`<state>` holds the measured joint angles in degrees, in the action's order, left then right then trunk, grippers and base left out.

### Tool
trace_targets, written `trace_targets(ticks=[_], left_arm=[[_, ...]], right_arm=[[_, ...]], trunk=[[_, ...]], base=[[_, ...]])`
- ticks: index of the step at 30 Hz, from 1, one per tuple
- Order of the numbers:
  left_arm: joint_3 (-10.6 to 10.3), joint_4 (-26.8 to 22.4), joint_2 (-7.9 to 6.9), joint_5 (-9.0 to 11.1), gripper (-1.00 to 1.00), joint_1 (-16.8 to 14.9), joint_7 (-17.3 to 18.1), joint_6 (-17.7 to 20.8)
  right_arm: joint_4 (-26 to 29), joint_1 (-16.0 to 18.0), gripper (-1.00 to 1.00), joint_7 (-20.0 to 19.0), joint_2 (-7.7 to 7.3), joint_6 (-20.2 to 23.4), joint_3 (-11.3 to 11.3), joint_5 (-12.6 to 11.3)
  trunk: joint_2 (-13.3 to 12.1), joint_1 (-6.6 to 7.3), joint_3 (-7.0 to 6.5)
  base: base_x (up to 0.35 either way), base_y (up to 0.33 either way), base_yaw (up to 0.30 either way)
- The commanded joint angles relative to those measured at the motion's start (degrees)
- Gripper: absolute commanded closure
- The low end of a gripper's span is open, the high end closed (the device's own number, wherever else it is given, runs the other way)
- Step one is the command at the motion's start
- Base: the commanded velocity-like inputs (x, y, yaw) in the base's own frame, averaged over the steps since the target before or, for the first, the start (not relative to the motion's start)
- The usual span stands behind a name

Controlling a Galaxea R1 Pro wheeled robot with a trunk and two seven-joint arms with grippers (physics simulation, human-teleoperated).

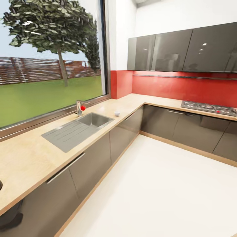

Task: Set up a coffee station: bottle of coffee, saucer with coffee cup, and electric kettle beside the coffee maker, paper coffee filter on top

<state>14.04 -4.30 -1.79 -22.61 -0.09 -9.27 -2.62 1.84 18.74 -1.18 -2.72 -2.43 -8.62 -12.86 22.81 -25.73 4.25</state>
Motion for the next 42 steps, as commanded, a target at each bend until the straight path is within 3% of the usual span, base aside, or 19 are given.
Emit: trace_targets(ticks=[1, 22, 42], left_arm=[[0.4, 0.0, 0.0, -0.6, -1.0, 0.0, -0.1, -0.2], [0.5, 0.0, -0.17, -0.6, -1.0, -0.1, -0.2, -0.2], [0.5, -0.1, -0.22, -0.6, -1.0, -0.1, -0.2, -0.2]], right_arm=[[-0.1, 0.1, -1.0, -0.1, 0.0, -0.2, -0.5, -0.6], [-0.1, 0.1, -1.0, -0.1, 0.01, -0.2, -0.5, -0.6], [-0.2, 0.1, -1.0, -0.1, 0.48, -0.5, -0.9, -0.1]], trunk=[[0.1, -0.06, 0.11], [0.1, -0.06, 0.11], [0.1, -0.06, 0.11]], base=[[0.233, -0.157, -0.3], [0.282, -0.116, -0.294], [0.328, -0.001, -0.022]])
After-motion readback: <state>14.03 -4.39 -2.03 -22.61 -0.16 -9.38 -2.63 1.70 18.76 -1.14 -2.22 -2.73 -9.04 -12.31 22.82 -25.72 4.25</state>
